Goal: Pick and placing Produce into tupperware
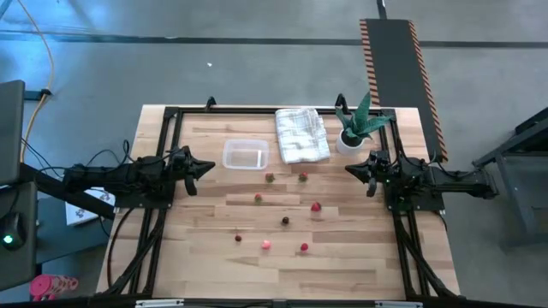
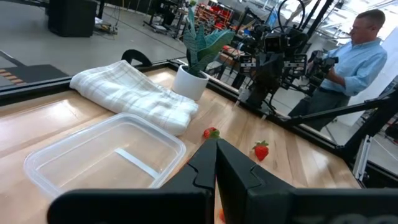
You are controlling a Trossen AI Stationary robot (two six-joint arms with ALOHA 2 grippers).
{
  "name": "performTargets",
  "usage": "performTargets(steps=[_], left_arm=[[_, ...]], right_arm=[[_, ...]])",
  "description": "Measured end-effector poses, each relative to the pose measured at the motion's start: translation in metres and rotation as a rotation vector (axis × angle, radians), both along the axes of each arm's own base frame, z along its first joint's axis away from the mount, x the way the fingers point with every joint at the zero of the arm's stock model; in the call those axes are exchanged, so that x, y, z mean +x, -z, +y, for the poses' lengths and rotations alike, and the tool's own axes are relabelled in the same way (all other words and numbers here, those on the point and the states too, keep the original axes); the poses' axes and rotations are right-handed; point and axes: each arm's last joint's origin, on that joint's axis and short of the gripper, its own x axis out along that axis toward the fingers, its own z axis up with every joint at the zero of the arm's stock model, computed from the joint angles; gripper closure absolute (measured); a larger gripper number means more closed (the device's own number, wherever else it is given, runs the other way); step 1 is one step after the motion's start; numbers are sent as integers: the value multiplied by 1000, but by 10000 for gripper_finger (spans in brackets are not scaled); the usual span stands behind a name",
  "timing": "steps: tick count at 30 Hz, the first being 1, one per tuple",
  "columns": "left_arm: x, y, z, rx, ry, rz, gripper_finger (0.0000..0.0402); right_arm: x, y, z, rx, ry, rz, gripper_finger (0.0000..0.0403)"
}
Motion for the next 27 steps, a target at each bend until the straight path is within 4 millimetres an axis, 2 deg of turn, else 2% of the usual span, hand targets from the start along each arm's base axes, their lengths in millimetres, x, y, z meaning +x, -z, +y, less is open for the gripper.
performTargets(steps=[5,15,20,27], left_arm=[[0,-2,-1,-131,7,-81,401],[1,-8,0,-237,-14,-191,401],[2,-10,-2,-342,75,-239,401],[1,-24,-3,-240,126,-348,401]], right_arm=[[0,0,0,0,0,0,402],[0,0,0,0,0,0,402],[0,-1,-1,-25,42,-2,402],[0,-10,-2,20,86,-115,402]])
